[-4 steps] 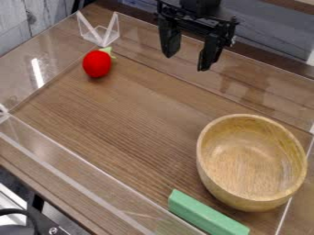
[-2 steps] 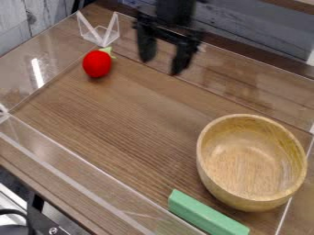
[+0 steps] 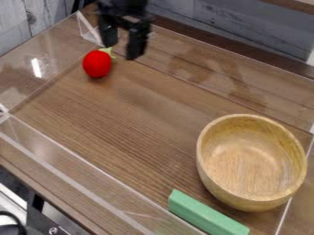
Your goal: Move the red object to the right side of the table
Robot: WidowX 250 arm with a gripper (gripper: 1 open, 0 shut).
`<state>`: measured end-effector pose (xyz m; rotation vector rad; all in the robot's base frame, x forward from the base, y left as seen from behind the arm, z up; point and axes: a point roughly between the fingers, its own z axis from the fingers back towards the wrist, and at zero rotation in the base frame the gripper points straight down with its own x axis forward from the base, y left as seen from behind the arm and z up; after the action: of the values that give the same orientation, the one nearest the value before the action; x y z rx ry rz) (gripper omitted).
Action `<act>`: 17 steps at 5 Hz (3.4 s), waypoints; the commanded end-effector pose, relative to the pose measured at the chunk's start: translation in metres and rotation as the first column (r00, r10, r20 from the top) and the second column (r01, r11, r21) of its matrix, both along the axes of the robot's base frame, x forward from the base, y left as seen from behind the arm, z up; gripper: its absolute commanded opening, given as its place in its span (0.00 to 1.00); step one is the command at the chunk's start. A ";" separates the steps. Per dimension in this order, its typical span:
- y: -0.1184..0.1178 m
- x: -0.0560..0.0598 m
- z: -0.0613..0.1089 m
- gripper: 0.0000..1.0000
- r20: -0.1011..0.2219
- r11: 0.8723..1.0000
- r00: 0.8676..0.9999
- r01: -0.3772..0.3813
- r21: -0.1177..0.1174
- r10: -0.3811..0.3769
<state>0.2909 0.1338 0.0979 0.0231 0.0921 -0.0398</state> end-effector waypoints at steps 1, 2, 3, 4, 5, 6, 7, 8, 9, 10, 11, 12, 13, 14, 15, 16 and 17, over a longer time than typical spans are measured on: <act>0.027 0.006 0.001 1.00 0.058 0.999 0.998 0.031 0.038 -0.033; 0.034 0.010 -0.003 1.00 0.058 0.999 0.998 0.017 0.037 -0.019; 0.038 0.012 -0.006 1.00 0.056 0.999 0.998 0.016 0.037 -0.018; 0.047 0.025 -0.010 1.00 0.055 0.999 0.998 0.034 0.037 -0.036; 0.057 0.039 -0.012 1.00 0.053 0.998 0.997 0.047 0.038 -0.049; 0.060 0.043 -0.013 0.00 0.047 0.998 0.997 -0.060 0.037 0.058; 0.062 0.045 -0.014 0.00 0.036 0.986 0.986 -0.162 0.037 0.161; 0.063 0.044 -0.026 1.00 0.029 0.991 0.991 -0.134 0.026 0.133; 0.064 0.042 -0.036 1.00 0.023 0.994 0.994 -0.108 0.013 0.108; 0.062 0.046 -0.034 1.00 0.018 0.999 0.999 -0.043 0.013 0.043; 0.058 0.050 -0.031 1.00 0.014 1.000 1.000 0.025 0.017 -0.025; 0.069 0.053 -0.036 1.00 0.009 0.999 0.999 -0.048 0.018 0.048; 0.076 0.054 -0.038 1.00 0.006 0.993 0.993 -0.116 0.019 0.116; 0.082 0.055 -0.041 1.00 0.003 0.984 0.984 -0.178 0.022 0.178; 0.076 0.056 -0.048 1.00 0.001 0.973 0.973 -0.229 0.025 0.229; 0.071 0.058 -0.058 0.00 -0.002 0.960 0.961 -0.277 0.028 0.277; 0.058 0.061 -0.027 0.00 0.030 0.949 0.949 -0.315 -0.004 0.315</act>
<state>0.3443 0.1879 0.0337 -0.0299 0.1561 0.2767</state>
